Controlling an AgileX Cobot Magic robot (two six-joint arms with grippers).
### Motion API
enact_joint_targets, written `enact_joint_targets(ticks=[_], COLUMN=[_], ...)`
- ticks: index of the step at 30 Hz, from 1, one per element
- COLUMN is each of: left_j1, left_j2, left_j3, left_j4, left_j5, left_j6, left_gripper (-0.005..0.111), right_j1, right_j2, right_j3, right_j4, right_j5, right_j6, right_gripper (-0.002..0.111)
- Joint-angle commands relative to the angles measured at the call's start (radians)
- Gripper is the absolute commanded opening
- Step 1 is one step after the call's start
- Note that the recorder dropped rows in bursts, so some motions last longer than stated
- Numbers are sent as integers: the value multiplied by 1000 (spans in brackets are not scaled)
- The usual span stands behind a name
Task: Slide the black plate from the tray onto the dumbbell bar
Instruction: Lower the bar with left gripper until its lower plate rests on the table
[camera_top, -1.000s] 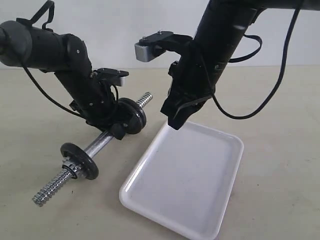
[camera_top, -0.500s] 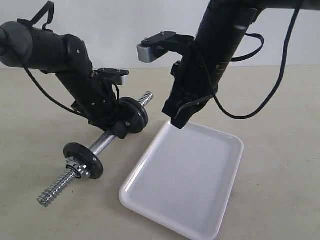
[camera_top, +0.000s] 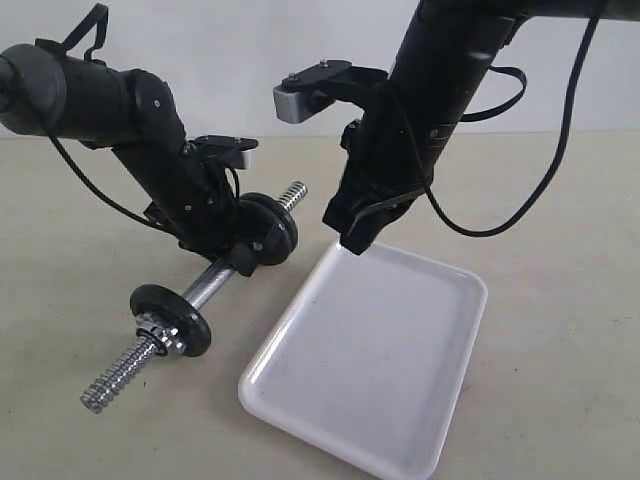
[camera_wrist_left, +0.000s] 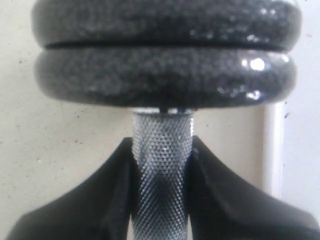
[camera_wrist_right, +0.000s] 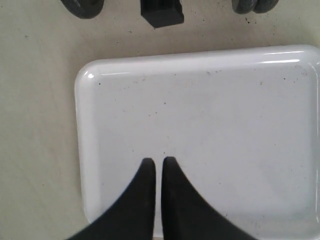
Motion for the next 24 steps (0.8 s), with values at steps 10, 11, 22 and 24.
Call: enact_joint_targets(ticks=[10, 11, 22, 24], left_j1=[-2, -2, -2, -2], left_j2=[-46, -46, -46, -46], left_j3=[-31, -31, -31, -31], left_j4=[-58, -58, -58, -58], left_j5=[-69, -68, -66, -66], left_j6=[19, 19, 19, 19], left_gripper=[9, 13, 35, 35], right_j1=[2, 2, 2, 2], right_j2=[-13, -13, -13, -13], right_j3=[-4, -4, -4, -4], right_j4=[-4, -4, -4, -4], right_j5=[-2, -2, -5, -5], right_j6=[-3, -3, -3, -3], right_gripper=[0, 0, 0, 0])
